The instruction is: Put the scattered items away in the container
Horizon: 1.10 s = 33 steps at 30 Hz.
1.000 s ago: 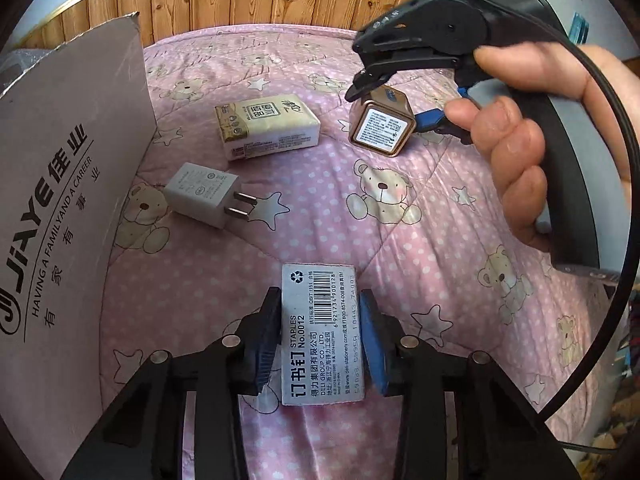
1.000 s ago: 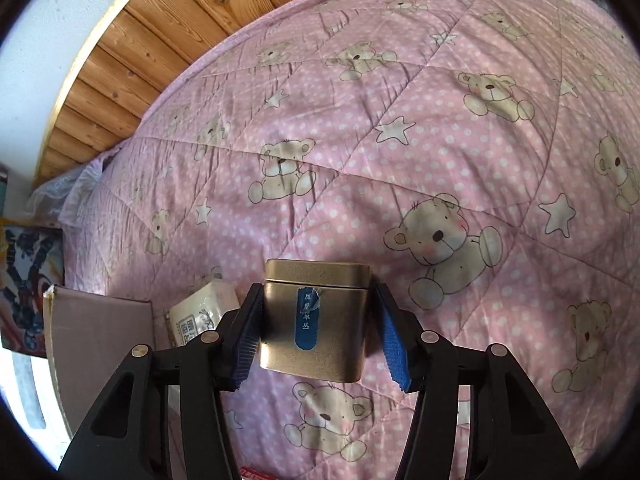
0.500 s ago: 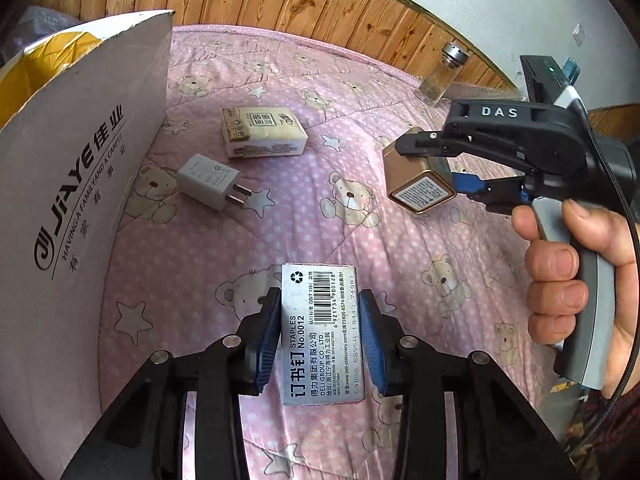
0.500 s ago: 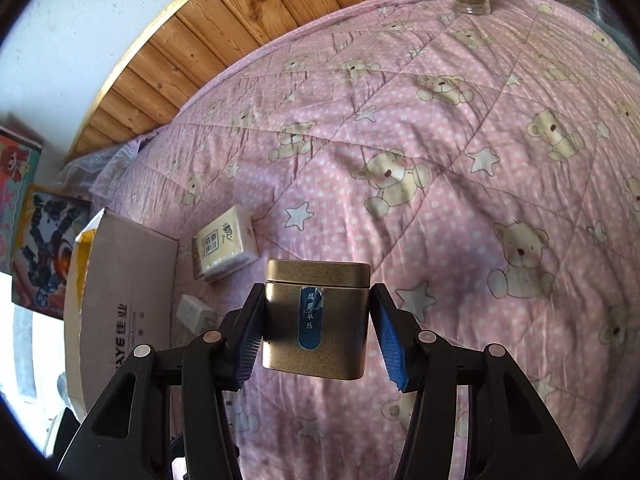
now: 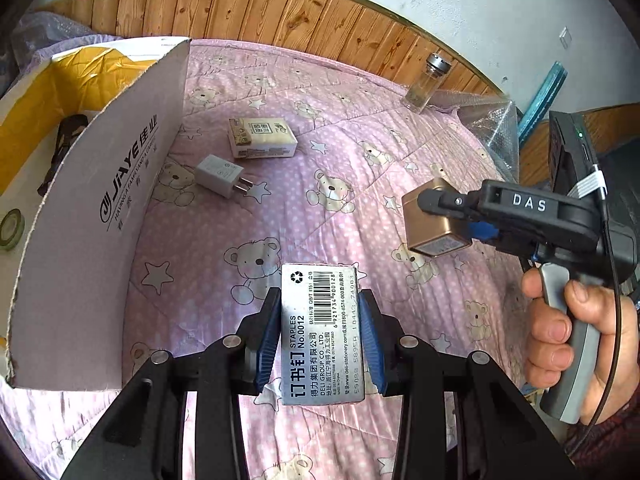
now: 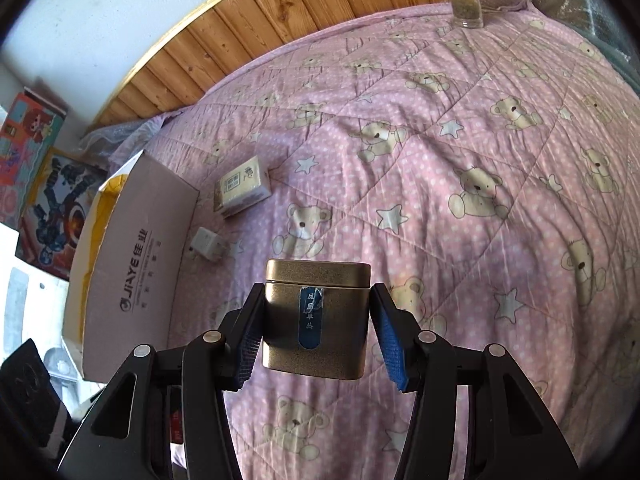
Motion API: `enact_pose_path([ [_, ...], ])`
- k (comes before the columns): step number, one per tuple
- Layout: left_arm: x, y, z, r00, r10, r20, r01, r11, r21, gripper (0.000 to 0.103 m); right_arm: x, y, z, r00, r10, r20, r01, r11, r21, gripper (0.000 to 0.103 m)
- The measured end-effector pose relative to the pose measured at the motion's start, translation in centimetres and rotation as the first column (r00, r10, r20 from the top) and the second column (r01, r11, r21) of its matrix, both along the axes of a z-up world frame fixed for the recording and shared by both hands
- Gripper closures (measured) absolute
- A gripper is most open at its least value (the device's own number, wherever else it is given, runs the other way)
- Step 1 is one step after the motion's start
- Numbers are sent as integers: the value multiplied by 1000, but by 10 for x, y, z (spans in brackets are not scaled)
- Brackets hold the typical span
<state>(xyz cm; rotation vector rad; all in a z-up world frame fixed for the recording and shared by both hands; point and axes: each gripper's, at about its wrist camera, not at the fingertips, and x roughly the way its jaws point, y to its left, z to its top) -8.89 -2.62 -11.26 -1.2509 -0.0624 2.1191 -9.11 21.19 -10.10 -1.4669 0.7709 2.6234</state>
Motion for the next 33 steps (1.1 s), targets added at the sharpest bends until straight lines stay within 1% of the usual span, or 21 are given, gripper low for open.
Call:
enact_pose_path([
  [10, 31, -15, 24, 998, -5, -63, 6, 1000, 18, 64, 44, -25, 8, 999, 29, -28, -29, 1000, 3, 49],
  [18, 49, -36, 39, 995, 8, -101, -4, 999, 42, 64, 65, -53, 11, 997, 64, -36, -64, 998, -4, 49],
  [26, 54, -63, 49, 993, 41, -109, -31, 996, 88, 64, 69, -94, 36, 987, 144, -69, -143, 989, 23, 49],
  [33, 50, -92, 63, 988, 91, -125, -73, 988, 139, 64, 61, -133, 64, 965, 240, -109, -237, 971, 41, 49],
])
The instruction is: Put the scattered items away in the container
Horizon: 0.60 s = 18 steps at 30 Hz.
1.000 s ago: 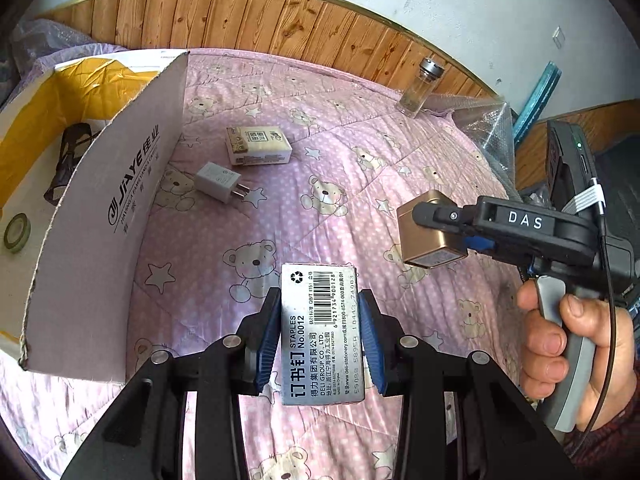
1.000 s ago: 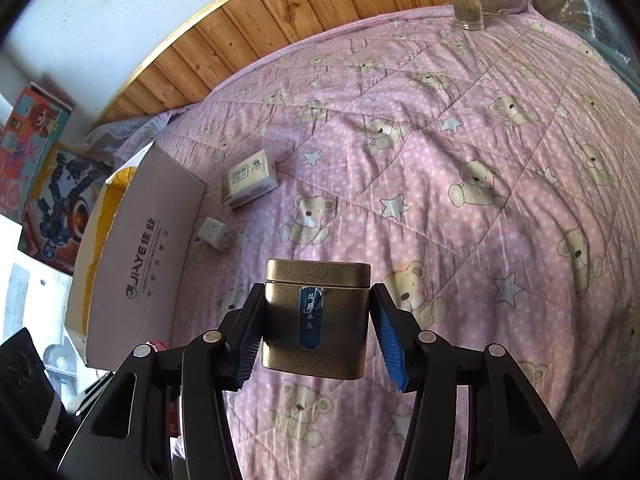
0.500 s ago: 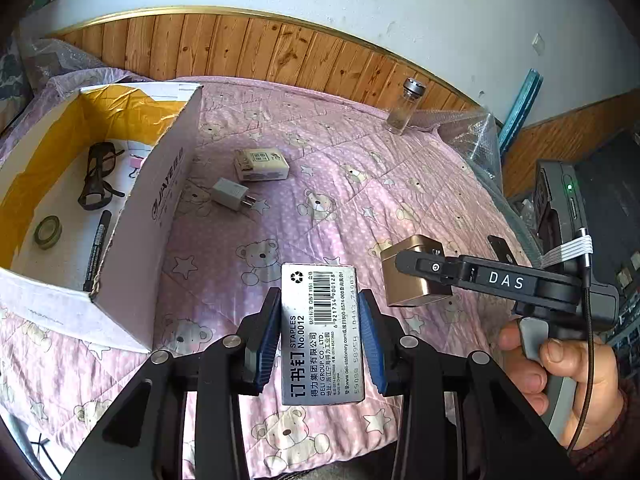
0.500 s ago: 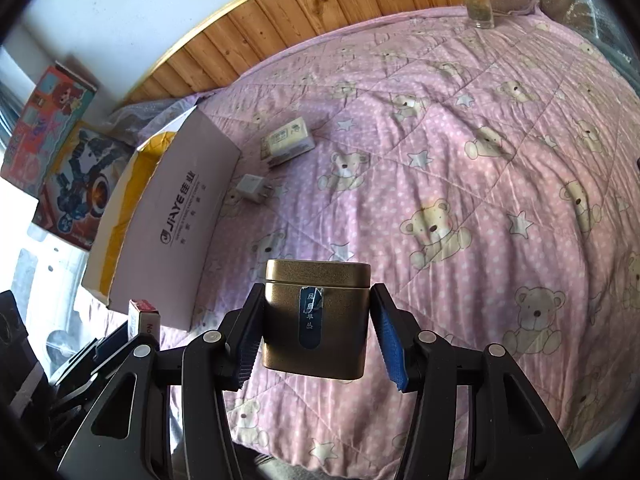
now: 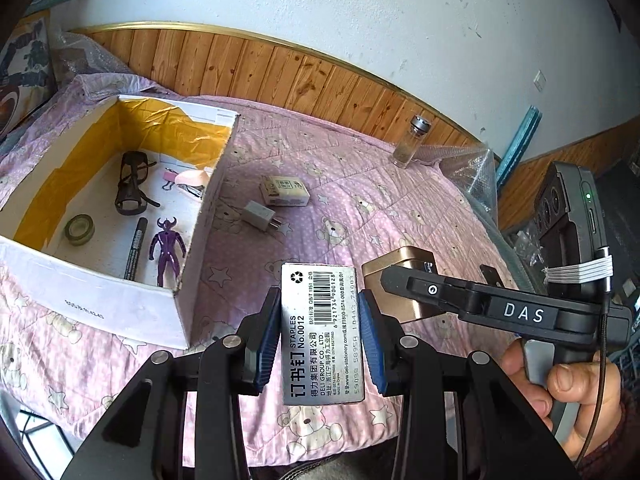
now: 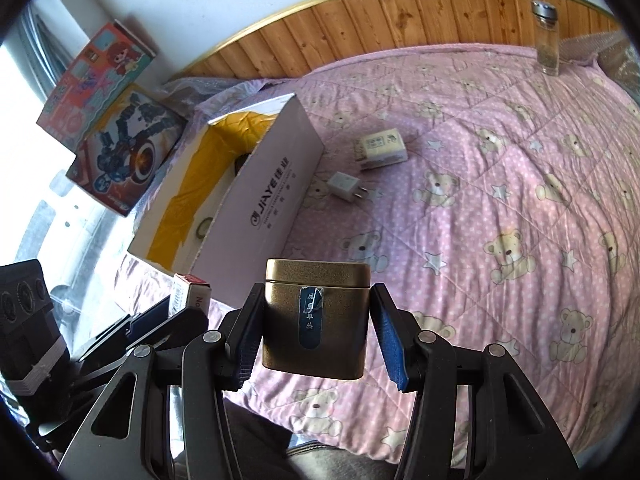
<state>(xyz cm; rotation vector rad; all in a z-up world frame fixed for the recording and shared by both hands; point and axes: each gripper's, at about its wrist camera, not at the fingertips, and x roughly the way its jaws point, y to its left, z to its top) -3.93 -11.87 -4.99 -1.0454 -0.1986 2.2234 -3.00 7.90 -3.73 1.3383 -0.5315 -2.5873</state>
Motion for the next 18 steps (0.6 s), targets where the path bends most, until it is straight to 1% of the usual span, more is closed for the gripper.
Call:
enact_pose_path([
  [9, -13, -36, 17, 997, 74, -18, -73, 996, 53, 64, -16, -36, 29, 995, 92, -46, -92, 996, 8, 49],
  [18, -32, -67, 30, 991, 131, -36, -127, 989, 79, 64, -44, -70, 47, 984, 166, -66, -165, 986, 24, 49],
])
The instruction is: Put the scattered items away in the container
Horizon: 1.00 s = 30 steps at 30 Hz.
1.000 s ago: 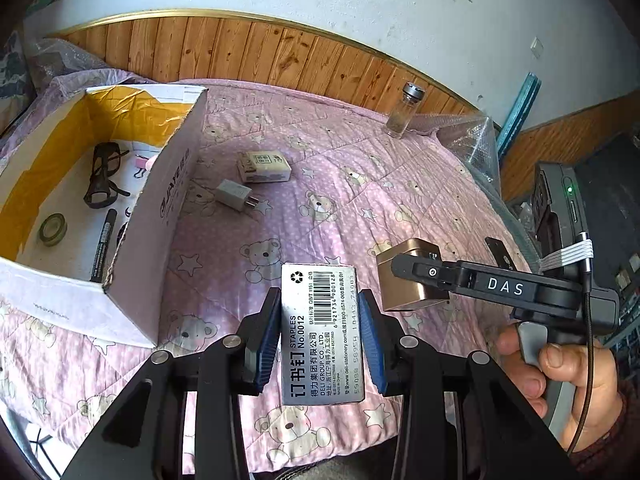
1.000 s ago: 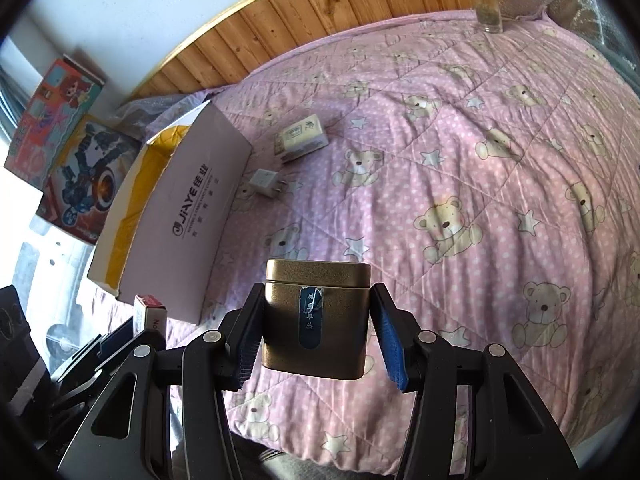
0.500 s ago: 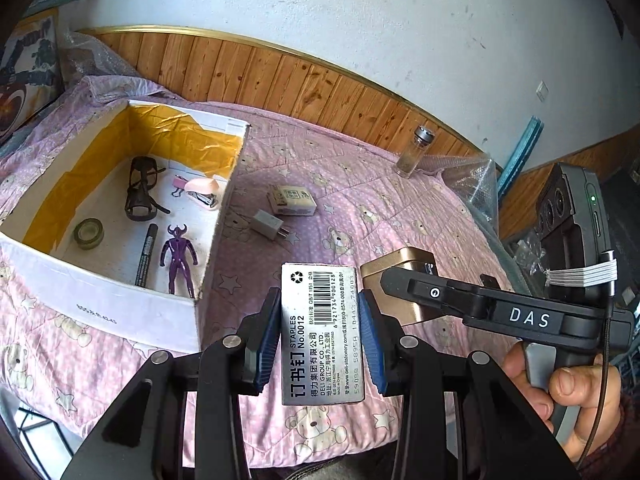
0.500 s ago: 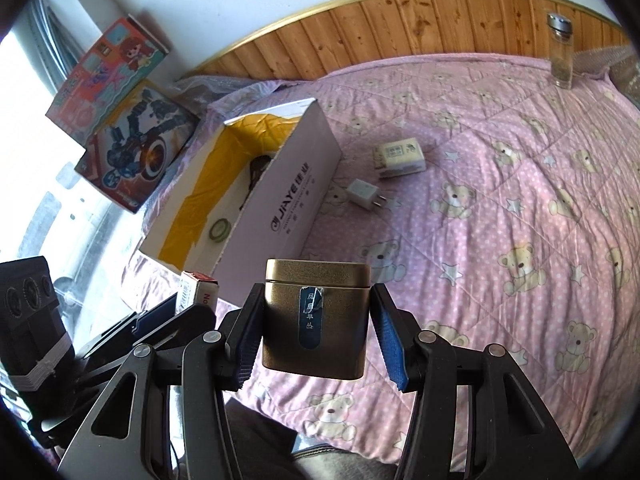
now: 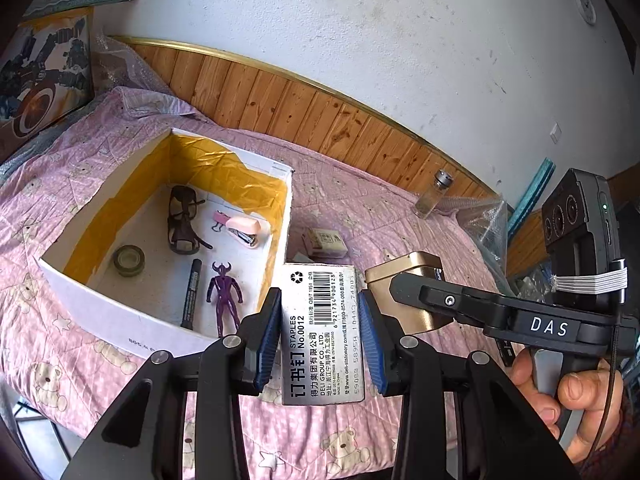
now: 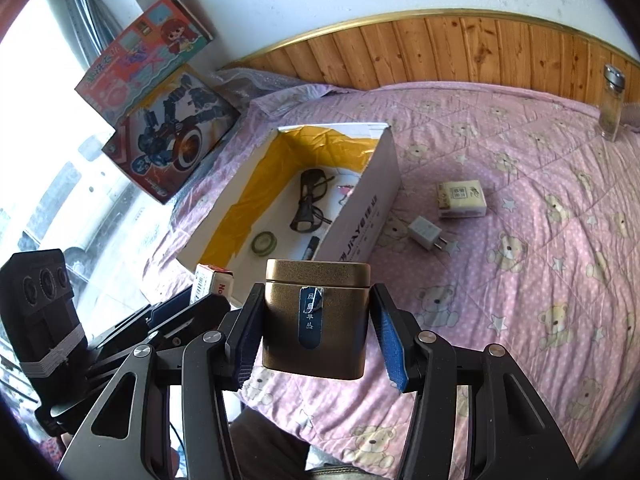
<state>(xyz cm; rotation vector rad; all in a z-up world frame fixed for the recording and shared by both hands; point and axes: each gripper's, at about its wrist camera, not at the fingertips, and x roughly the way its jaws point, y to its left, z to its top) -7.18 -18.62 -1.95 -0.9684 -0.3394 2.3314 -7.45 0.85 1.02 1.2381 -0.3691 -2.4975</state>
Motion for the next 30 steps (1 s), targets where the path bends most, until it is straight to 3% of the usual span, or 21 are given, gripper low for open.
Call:
enact_pose_path([
  [17, -63, -72, 0, 988, 153, 15, -153, 988, -14, 64, -74, -73, 7, 990, 138, 1, -138, 989, 62, 49],
  [22, -85, -86, -6, 979, 193, 63, -192, 981, -29, 64, -99, -86, -3, 987, 157, 32, -159, 984, 83, 49],
  [30, -115, -75, -30, 967, 194, 168, -183, 980, -76, 64, -154, -86, -28, 984, 147, 98, -161, 975, 151, 49],
])
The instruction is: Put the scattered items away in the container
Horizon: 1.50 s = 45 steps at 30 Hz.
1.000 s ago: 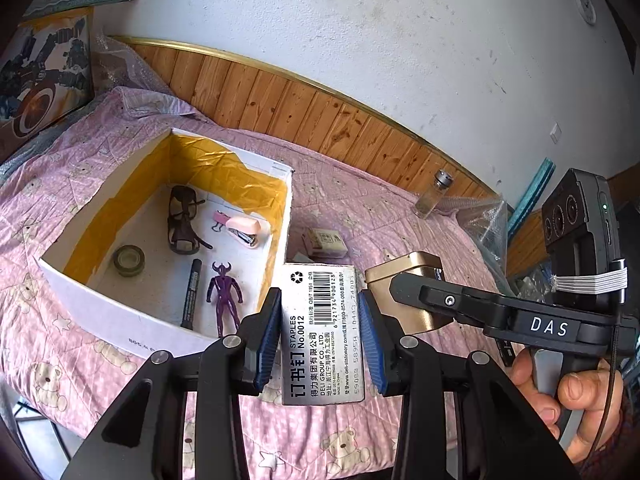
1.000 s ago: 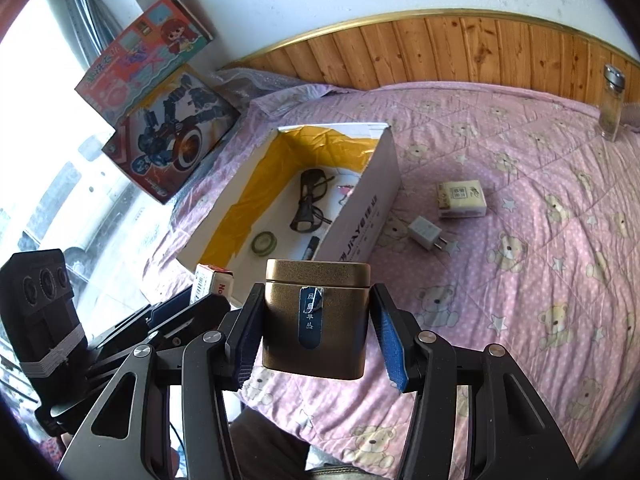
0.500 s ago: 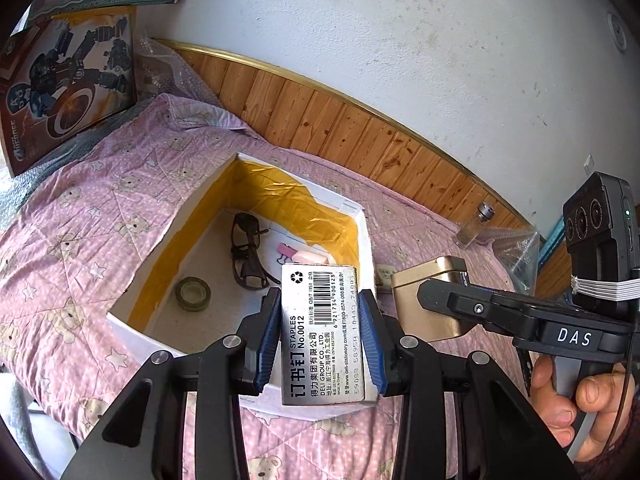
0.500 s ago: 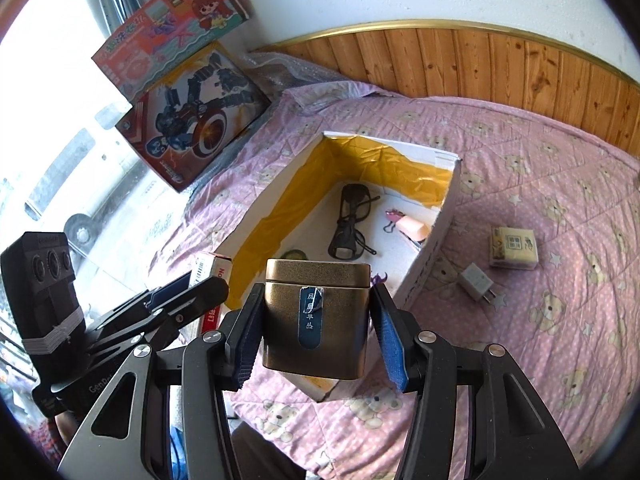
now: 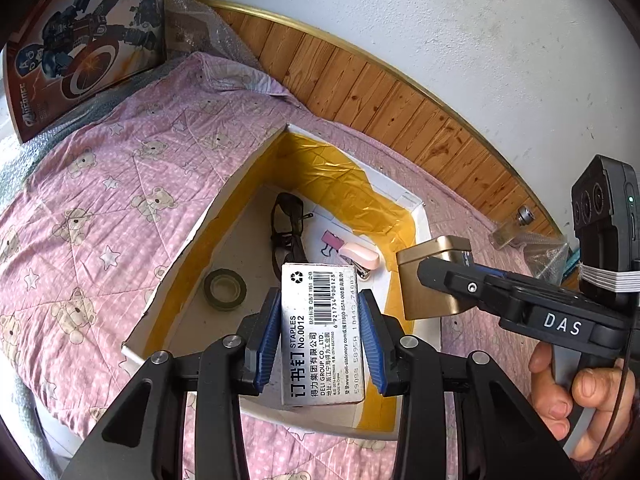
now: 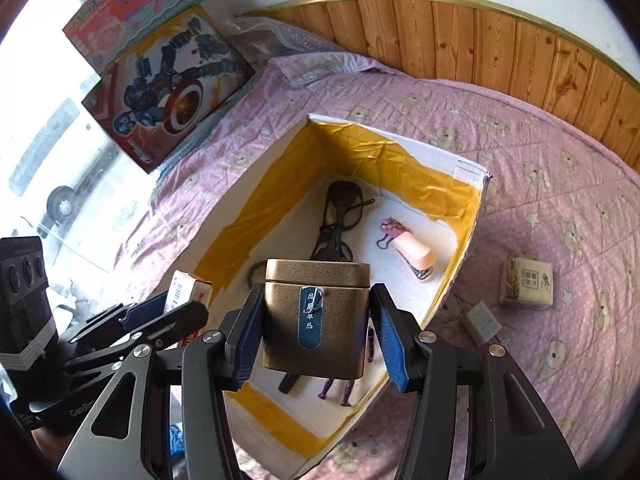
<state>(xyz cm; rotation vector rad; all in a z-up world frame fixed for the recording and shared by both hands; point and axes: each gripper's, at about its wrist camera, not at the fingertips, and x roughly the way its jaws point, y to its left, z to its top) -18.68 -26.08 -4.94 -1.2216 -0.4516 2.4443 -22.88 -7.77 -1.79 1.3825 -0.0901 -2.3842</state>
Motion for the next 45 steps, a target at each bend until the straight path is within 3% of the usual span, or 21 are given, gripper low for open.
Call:
enact_pose_path([
  [11, -25, 3, -19, 997, -10, 77, 11, 1000, -10, 63, -56, 1, -31, 999, 10, 35, -14, 993, 116, 46],
  [12, -27, 4, -21, 997, -7, 81, 8, 1000, -18, 62, -62, 0, -37, 998, 22, 57, -29, 993, 118, 46],
  [15, -27, 3, -23, 996, 14, 84, -11, 999, -34, 44, -71, 6, -46, 997, -1, 80, -8, 994, 106, 46],
  [16, -26, 2, -24, 997, 12, 80, -10, 1000, -27, 44, -73, 7, -47, 997, 1, 81, -9, 994, 108, 46],
  [34, -21, 5, -23, 995, 0, 98, 0, 1000, -6, 44, -68, 33, -23, 995, -87, 47, 83, 994, 78, 46],
  [45, -4, 9, -9, 998, -5, 68, 7, 1000, -31, 44, -39, 15, -17, 999, 16, 47, -20, 996, 87, 46],
])
